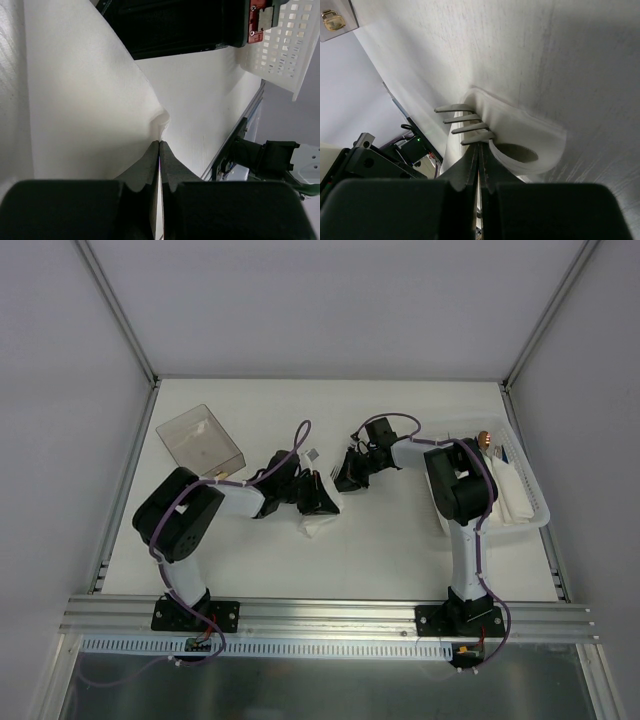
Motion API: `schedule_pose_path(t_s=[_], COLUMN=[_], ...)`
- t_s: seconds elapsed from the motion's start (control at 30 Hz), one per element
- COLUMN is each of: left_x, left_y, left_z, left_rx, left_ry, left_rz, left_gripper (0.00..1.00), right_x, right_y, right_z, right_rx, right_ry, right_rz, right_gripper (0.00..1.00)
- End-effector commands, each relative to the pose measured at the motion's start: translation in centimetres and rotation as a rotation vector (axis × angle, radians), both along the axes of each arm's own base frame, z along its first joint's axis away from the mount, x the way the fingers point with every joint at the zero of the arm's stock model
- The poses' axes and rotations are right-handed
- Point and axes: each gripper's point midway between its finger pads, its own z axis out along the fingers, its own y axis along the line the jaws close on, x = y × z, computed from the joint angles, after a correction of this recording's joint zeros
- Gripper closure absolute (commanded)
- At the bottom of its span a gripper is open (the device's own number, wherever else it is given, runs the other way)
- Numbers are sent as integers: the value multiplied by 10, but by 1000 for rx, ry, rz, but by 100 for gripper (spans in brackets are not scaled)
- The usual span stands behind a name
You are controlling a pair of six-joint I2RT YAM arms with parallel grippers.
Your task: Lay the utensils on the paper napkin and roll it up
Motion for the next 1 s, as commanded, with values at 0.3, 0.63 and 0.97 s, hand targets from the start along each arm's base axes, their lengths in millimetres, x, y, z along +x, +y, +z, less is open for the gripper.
schedule_pose_path(t_s=[0.3,0.63,0.97], left_x=[-26,-38,-46], left_y=[3,12,16], left_z=[-49,-74,-80], left_rx=[46,84,97], left_ry=[143,213,225], left_rz=[4,20,5], left_gripper=[100,100,100], right_x=[5,6,21], right_y=[-8,-6,-15], right_z=[-17,14,46], right_rx=[-87,-20,12], right_ry=[-26,-115,-250], right_rz=[-13,69,120], right_gripper=[100,93,87])
